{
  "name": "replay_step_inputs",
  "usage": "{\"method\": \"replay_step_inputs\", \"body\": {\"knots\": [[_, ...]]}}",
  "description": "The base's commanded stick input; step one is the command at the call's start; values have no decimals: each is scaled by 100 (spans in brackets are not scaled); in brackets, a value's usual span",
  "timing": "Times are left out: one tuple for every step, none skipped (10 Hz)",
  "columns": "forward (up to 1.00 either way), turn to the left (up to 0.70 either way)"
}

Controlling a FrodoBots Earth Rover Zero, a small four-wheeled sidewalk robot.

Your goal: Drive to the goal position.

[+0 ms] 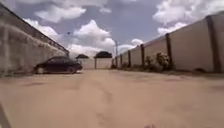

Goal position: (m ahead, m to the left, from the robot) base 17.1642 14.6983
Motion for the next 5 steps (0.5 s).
{"method": "replay_step_inputs", "body": {"knots": [[60,-15],[60,-15],[60,-15],[60,-15],[60,-15]]}}
